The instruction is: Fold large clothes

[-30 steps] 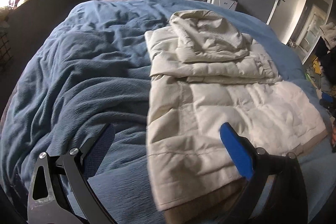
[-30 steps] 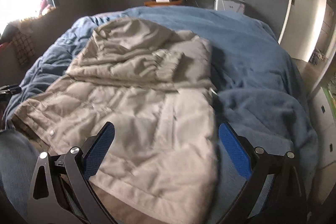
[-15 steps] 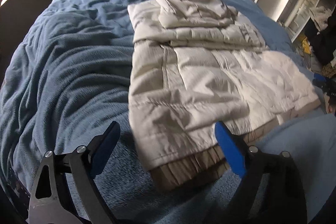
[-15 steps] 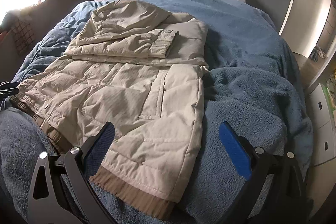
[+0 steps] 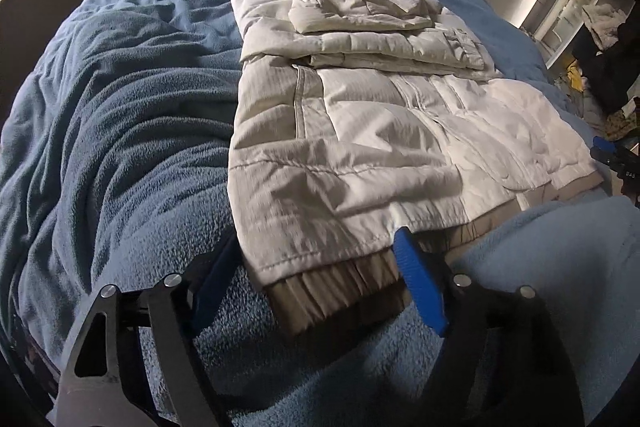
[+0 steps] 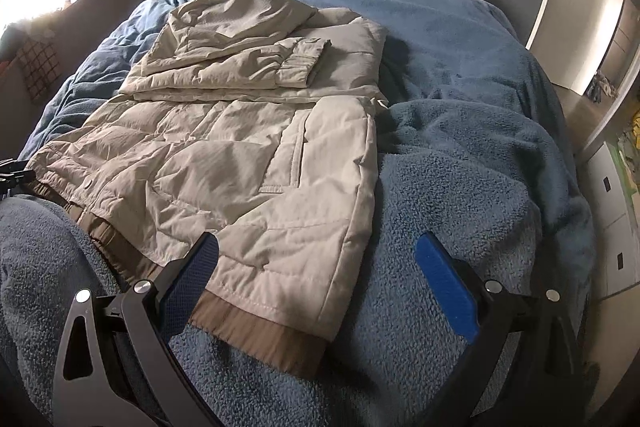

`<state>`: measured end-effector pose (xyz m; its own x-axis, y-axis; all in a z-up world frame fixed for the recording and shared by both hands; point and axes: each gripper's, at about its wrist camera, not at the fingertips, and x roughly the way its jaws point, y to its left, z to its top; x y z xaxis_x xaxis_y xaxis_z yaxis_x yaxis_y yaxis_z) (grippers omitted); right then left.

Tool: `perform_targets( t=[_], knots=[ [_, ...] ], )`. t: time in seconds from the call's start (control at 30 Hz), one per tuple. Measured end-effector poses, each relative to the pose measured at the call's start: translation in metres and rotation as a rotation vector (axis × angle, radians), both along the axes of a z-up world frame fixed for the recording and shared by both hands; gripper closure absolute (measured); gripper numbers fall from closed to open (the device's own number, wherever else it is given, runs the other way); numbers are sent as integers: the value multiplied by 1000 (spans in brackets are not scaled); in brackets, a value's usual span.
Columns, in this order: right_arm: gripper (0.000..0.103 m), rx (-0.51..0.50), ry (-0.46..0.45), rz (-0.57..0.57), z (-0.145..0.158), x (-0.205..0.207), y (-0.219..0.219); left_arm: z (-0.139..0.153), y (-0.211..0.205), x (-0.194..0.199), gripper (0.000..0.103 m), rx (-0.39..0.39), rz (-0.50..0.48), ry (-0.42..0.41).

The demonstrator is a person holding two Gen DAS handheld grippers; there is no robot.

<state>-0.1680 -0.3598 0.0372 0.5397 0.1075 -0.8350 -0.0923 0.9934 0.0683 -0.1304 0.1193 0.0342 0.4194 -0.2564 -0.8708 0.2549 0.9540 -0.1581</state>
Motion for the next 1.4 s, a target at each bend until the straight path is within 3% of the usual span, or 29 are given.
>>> perform_targets(
  t=[0.17, 0.37, 0.43, 0.8, 1.13, 1.23, 1.37, 1.4],
  knots=[
    [8, -3, 4, 8, 0, -1, -1, 1, -2, 1, 32, -6, 4, -11],
    [8, 5, 33, -7, -1, -9, -2, 2, 5, -1, 52, -20, 16, 0],
    [14, 17, 35, -19, -1, -13, -5, -5, 8, -2, 59, -18, 6, 32],
    [47, 58, 114, 0, -9, -15, -1, -8, 5, 0, 69, -24, -9, 20],
    [49, 142, 221, -27, -31, -1, -6, -15, 6, 6, 70, -46, -16, 26],
    [56, 84, 212, 36, -27, -5, 10, -16, 3, 4, 70, -33, -30, 21],
    [78, 93, 182, 21, -26, -5, 3, -16, 0, 5, 66, -25, -39, 13],
    [83, 91, 162, 23, -25, -5, 2, -16, 1, 5, 70, -25, -36, 9]
  ],
)
